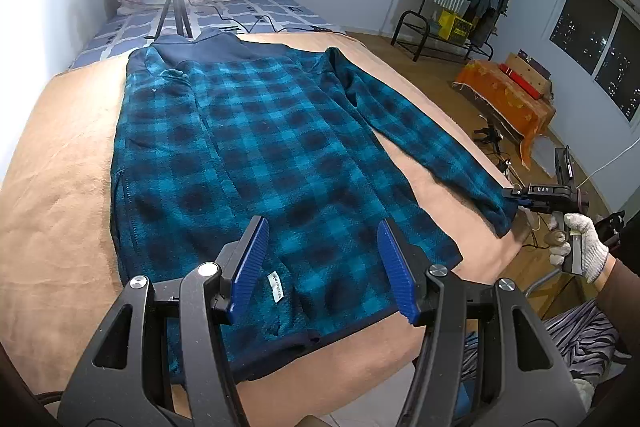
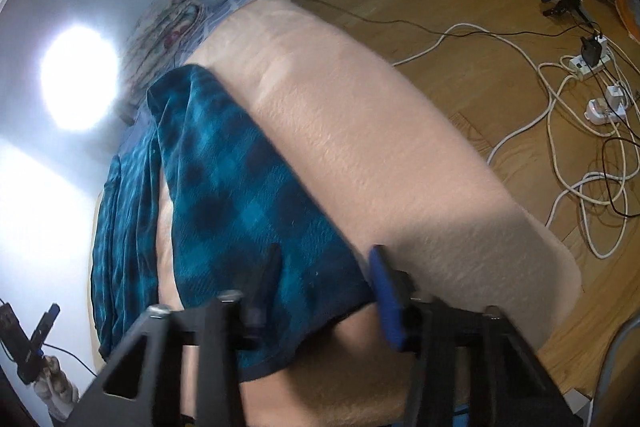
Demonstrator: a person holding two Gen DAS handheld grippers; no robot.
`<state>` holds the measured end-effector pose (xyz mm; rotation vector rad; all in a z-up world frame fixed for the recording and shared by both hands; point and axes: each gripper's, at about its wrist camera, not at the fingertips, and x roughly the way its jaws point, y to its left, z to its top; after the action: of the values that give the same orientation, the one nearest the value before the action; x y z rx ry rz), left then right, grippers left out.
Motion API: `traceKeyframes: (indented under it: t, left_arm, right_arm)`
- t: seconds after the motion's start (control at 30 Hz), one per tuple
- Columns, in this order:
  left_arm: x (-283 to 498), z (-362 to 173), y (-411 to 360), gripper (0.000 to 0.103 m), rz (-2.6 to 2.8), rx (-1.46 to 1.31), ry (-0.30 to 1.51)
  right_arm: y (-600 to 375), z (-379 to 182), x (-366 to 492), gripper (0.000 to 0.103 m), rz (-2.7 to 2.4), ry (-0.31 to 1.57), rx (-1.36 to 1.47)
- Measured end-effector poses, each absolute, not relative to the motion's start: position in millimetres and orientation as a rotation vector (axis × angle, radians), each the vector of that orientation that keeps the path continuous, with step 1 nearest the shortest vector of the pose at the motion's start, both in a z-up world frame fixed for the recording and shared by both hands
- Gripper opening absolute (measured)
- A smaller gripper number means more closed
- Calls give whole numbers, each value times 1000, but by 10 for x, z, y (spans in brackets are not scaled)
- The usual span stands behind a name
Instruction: Fold large clothes
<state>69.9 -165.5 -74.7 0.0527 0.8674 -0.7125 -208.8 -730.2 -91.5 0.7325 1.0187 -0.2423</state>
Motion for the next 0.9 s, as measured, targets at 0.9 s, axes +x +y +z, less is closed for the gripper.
traceKeyframes:
  t: [0.9]
  left_arm:
    - [707, -595, -1190, 58, -651, -135, 868]
  right_arm:
    - [-4512, 195, -1146, 4, 368, 983, 271]
